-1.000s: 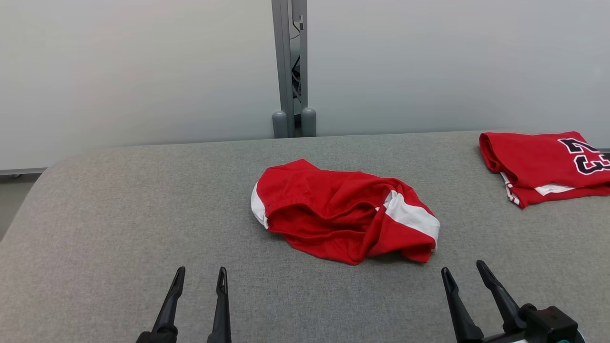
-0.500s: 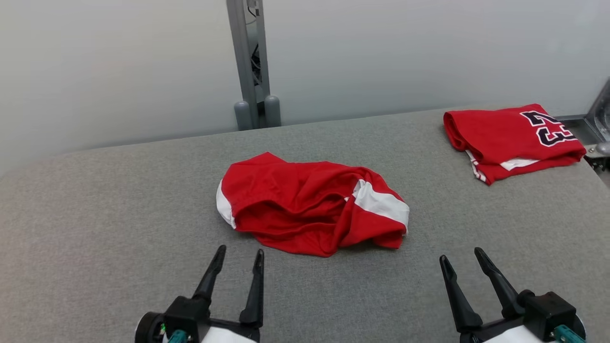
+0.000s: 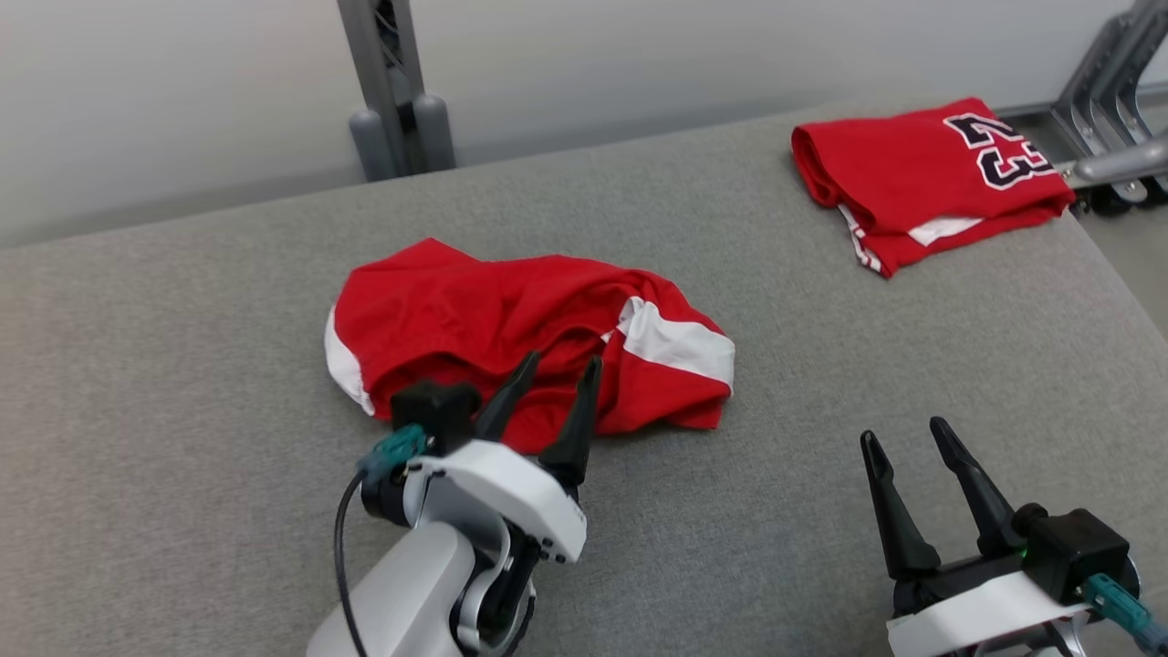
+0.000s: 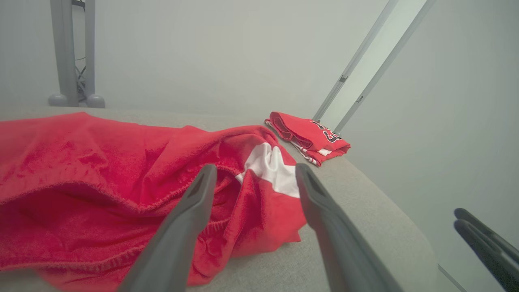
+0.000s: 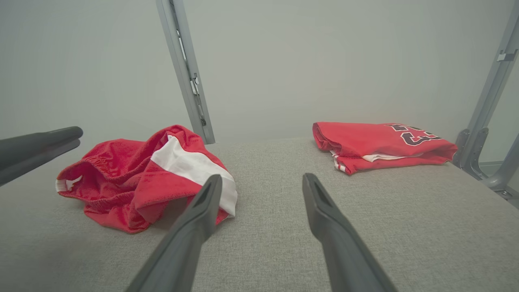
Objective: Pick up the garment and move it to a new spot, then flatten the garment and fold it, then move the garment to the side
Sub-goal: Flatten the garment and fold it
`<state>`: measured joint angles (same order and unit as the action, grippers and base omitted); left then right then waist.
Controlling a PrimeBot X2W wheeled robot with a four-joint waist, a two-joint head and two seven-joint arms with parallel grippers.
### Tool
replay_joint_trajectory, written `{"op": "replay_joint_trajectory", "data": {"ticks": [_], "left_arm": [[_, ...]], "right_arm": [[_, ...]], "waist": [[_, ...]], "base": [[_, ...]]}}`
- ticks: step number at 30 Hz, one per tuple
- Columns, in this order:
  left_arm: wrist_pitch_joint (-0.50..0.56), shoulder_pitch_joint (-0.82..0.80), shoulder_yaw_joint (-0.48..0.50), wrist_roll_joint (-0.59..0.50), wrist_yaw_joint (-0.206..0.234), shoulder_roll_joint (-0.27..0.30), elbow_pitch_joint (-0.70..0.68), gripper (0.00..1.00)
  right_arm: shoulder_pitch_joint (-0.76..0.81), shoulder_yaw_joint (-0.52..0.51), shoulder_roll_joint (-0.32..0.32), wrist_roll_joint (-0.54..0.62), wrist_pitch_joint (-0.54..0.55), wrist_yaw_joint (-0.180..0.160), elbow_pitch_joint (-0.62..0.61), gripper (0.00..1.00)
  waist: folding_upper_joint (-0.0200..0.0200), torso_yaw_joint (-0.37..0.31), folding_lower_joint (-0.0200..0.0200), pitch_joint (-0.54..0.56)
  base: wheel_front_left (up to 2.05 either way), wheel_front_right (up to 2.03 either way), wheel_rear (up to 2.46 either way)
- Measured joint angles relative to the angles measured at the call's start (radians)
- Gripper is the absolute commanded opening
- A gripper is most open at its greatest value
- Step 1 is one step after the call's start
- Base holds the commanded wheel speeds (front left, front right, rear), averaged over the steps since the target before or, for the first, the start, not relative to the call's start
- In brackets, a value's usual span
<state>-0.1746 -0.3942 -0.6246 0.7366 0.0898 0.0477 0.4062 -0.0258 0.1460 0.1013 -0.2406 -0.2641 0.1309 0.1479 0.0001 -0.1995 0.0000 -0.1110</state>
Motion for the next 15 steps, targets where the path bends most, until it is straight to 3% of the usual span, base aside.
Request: {"op": "replay_joint_trajectory", "data": {"ticks": [5, 15], "left_arm": [[0.049, -0.108, -0.062, 0.06, 0.033, 0.001, 0.129, 1.0], [0.059, -0.25, -0.104, 0.208, 0.043, 0.0, 0.268, 1.0]], "right_arm": [[-0.028, -0.006, -0.002, -0.006, 0.0, 0.0, -0.001, 1.0], [-0.065, 0.001, -0.01, -0.012, 0.0, 0.0, 0.0, 1.0]], "waist": [[0.0, -0.034, 0.0, -0.054], [0.0, -0.096, 0.0, -0.113]], "base": [[0.0, 0.0, 0.0], [0.0, 0.0, 0.0]]}}
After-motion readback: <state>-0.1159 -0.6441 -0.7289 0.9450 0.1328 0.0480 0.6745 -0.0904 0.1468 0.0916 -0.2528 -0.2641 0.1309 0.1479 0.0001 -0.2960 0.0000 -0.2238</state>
